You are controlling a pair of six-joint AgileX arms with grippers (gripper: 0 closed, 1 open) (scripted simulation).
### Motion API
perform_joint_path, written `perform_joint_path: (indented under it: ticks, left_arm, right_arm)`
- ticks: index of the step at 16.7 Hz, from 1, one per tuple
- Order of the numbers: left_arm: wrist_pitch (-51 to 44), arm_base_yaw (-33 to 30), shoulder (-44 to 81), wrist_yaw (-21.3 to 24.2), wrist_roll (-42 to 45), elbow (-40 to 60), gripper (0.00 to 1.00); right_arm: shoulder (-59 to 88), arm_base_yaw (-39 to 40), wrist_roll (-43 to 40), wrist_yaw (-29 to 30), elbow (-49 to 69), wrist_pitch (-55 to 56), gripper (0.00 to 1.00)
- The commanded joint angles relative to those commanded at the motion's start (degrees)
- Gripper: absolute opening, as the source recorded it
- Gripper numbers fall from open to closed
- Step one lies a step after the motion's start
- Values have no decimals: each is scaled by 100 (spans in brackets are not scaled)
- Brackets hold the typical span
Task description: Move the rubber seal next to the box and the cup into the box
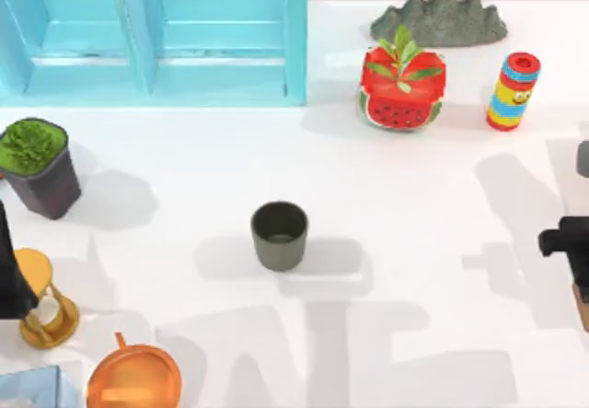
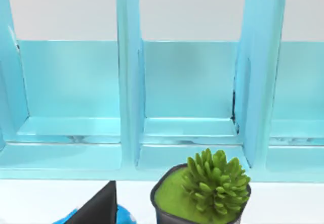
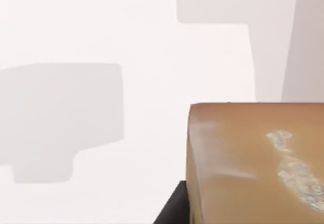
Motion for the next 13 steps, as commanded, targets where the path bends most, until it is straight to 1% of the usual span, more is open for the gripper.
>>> perform_joint_path:
  ticks: [3,9,13]
  left_arm:
    - [0,0,0,0,0,0,100]
    - [0,0,0,0,0,0,100]
    - [0,0,0,0,0,0,100]
  right_arm:
    - [370,-114,-107,5,414,-125,0]
    - [1519,-512,-485,23,2041,-461,0]
    - [1689,-577,-547,24,2229,-505,0]
